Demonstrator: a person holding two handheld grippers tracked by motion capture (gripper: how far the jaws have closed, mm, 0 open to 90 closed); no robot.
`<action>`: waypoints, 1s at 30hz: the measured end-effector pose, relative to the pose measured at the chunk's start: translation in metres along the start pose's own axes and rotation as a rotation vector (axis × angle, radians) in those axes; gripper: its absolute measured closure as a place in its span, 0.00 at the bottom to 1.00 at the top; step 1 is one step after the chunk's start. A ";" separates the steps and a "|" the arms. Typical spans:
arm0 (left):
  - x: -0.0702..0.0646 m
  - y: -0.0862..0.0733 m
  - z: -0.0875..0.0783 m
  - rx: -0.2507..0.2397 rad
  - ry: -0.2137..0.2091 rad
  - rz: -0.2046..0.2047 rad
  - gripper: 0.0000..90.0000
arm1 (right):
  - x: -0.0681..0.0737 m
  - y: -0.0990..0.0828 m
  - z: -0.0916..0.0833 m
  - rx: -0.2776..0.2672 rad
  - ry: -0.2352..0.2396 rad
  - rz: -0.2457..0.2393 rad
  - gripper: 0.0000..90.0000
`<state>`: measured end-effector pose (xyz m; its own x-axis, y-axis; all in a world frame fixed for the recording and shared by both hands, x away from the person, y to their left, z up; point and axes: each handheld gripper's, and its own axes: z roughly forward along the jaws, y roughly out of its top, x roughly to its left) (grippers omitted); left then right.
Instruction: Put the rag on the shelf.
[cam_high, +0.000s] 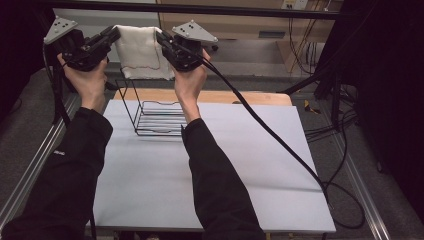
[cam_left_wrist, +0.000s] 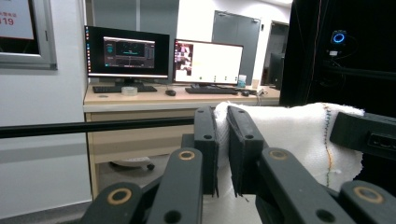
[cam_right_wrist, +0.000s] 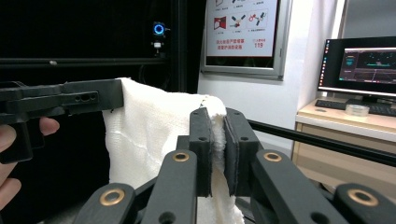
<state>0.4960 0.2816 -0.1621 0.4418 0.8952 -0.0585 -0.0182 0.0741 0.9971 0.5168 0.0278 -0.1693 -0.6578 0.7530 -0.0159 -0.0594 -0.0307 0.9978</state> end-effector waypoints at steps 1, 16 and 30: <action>0.000 0.000 0.001 0.000 0.002 0.001 0.92 | 0.000 0.000 0.001 0.003 -0.004 -0.004 0.92; 0.014 -0.013 0.007 0.017 -0.003 -0.024 0.92 | -0.001 -0.006 0.014 0.042 -0.008 -0.010 0.92; 0.017 -0.025 0.007 0.050 0.001 -0.021 0.92 | 0.004 -0.015 0.015 0.094 -0.018 -0.047 0.92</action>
<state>0.5106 0.2919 -0.1878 0.4408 0.8940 -0.0798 0.0362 0.0711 0.9968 0.5268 0.0411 -0.1836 -0.6420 0.7641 -0.0629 -0.0191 0.0660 0.9976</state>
